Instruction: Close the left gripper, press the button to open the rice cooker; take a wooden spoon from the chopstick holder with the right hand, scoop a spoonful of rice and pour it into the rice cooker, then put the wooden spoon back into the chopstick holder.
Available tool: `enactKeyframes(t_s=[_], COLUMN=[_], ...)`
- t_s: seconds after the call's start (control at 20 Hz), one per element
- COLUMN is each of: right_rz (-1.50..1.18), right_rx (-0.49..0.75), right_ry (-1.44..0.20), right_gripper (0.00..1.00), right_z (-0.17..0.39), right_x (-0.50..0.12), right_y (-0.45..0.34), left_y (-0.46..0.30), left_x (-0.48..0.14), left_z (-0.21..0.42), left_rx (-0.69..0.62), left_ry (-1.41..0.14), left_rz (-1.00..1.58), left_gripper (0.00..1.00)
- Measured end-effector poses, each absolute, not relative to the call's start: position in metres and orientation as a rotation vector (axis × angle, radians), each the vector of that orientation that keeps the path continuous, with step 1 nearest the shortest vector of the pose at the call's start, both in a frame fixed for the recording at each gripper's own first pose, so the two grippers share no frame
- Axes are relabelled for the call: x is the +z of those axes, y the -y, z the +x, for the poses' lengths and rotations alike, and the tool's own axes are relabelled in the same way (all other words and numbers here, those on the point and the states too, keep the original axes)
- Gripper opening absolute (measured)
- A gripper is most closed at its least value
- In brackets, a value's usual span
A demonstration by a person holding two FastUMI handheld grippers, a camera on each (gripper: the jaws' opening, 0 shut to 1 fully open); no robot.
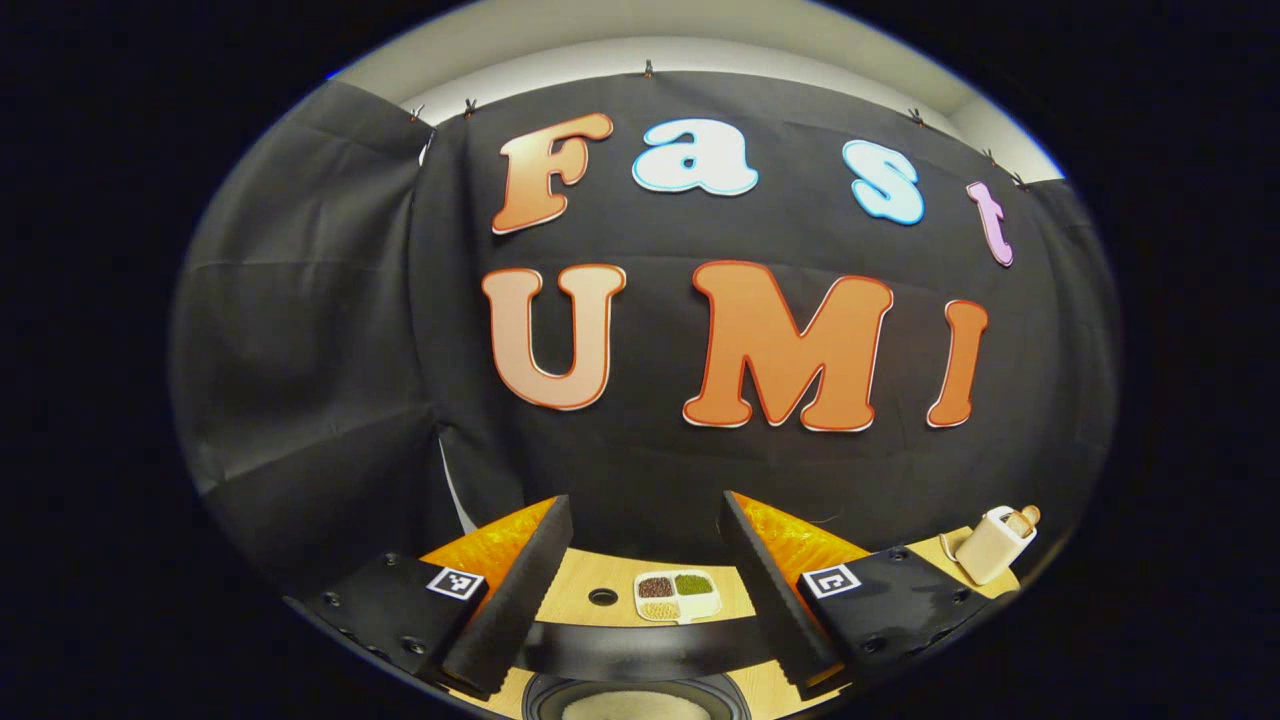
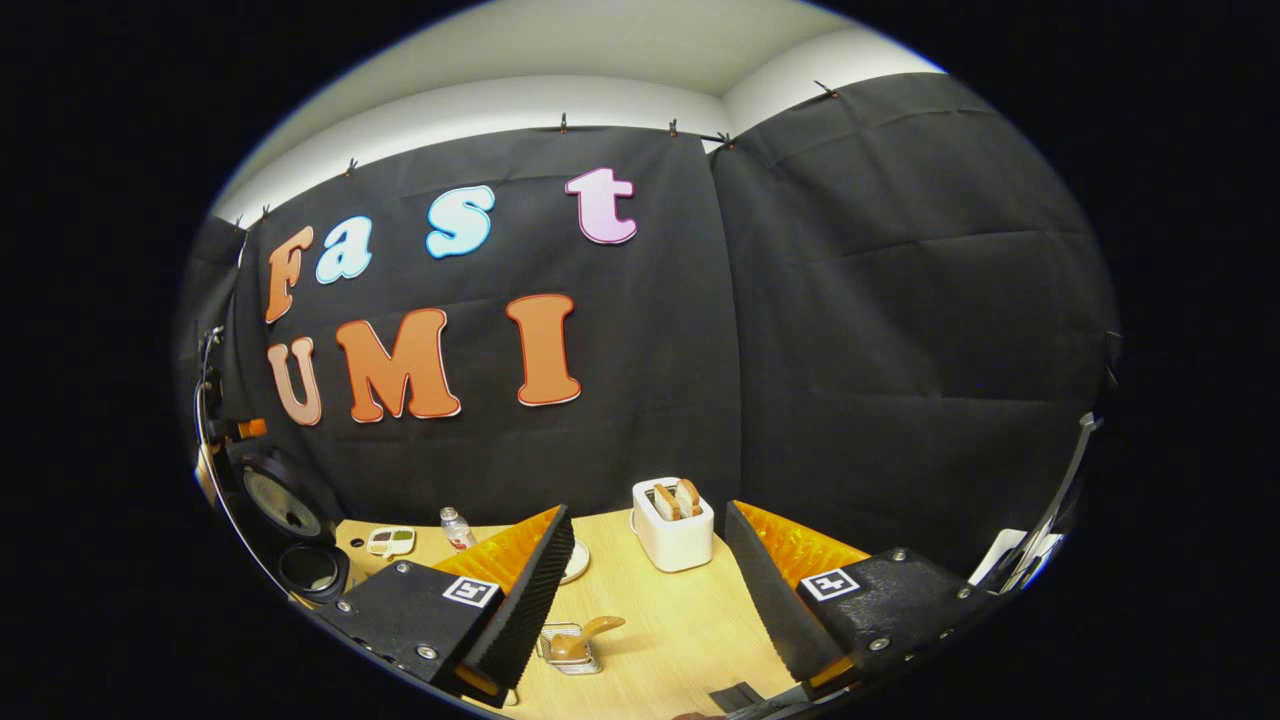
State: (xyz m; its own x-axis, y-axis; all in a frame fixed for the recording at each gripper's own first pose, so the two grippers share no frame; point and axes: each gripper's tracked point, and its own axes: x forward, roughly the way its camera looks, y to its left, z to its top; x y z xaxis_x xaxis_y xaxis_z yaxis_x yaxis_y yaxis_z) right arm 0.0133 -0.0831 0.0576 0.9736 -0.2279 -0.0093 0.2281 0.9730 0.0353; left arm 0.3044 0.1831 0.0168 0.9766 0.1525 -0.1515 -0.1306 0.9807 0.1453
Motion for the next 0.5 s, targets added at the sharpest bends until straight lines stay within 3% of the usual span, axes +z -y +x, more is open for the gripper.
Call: enactKeyframes(t_s=[0.5], right_rz=[0.024], right_rx=[-0.183], right_ry=[0.016], right_gripper=[0.94], right_z=[0.011], right_x=[0.065], right_y=[0.057], left_y=[-0.184], left_x=[-0.014], left_z=[0.275], left_rx=[0.125], left_ry=[-0.188], left_rz=[0.168], left_gripper=[0.98])
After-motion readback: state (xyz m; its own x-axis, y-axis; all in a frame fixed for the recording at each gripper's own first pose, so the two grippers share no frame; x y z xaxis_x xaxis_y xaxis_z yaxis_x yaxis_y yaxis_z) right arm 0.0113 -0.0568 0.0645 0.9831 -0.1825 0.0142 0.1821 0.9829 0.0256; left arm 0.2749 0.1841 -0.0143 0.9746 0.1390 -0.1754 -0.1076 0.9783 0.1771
